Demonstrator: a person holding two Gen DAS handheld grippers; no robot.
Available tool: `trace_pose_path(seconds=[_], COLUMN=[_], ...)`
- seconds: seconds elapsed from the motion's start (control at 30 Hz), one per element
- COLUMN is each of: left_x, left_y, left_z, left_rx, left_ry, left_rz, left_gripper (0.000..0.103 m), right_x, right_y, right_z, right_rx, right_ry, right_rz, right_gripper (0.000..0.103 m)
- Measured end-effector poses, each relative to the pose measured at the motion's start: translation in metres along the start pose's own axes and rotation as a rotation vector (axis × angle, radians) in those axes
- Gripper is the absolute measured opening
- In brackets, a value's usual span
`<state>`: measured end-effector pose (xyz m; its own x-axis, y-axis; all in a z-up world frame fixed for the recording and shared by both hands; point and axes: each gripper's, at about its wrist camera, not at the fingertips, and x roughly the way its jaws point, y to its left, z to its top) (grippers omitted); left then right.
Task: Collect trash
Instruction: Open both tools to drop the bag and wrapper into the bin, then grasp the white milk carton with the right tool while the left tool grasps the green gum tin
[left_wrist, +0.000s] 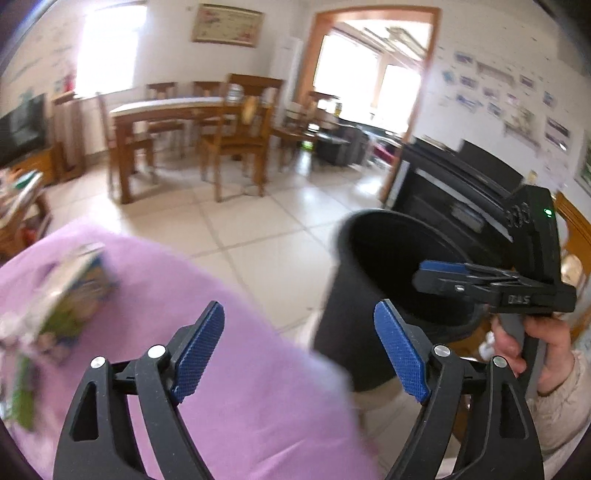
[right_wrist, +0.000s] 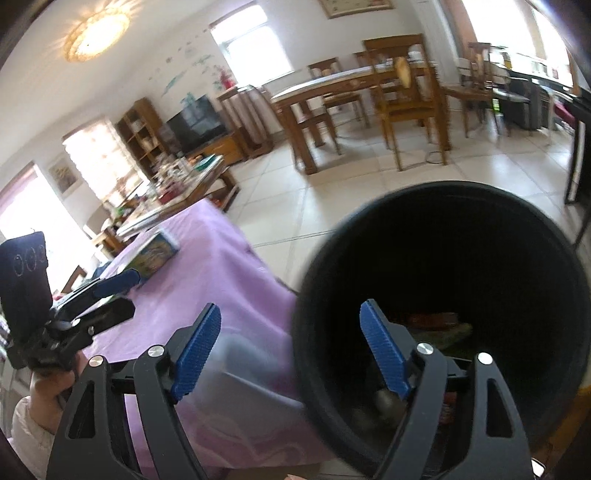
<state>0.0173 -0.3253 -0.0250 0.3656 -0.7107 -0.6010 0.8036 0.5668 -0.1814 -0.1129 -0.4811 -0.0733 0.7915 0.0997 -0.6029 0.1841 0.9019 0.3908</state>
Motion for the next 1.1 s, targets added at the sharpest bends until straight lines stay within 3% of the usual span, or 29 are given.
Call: trace_pose_path(seconds=[0.27,0.37,0.47,0.6,0.8,0.93,1.1], left_x=[-0.076,-0.090,-0.097,-0.091,-0.073,-0.063,-0.058], left_y=[0.122,0.158,0.184,0.207,0.225,0.223,0.212], left_z=[-0.031,-0.039,-0.044,-0.045,-0.047,-0.046,-0.047], left_rx=[-0.125,-0.163,-0.189,-0.202,-0.187,-0.159,-0.117], left_ry=[-0.027,-0.001,0.023,0.072,0.135,0.163,0.171], left_rz=[0.270,0.332,0.356,0.364,0.330,0.322,0.331], left_gripper=[0.082,0.082,0.078,0.059,0.050,0.032,0.032], right_x=[0.050,0.069,0.091,0.121,0.161,0.186,0.215], right_y=[0.084,0.123,0.157,0.191,0.215,0.221,0.221], right_z=[0.013,0.020,0.026,0.035,0.046,0.051,0.059], right_rx=[-0.079,-0.129,-0.160,-0.156,-0.106,-0.081,0.002], right_ry=[0.080,0.107,0.144,0.200,0.277,0.313,0.359], right_rz=[0.120,0.152,0.171,0.192,0.158,0.097,0.055], right_gripper=[0.087,0.087,0.087,0.087,0.087,0.087,0.087])
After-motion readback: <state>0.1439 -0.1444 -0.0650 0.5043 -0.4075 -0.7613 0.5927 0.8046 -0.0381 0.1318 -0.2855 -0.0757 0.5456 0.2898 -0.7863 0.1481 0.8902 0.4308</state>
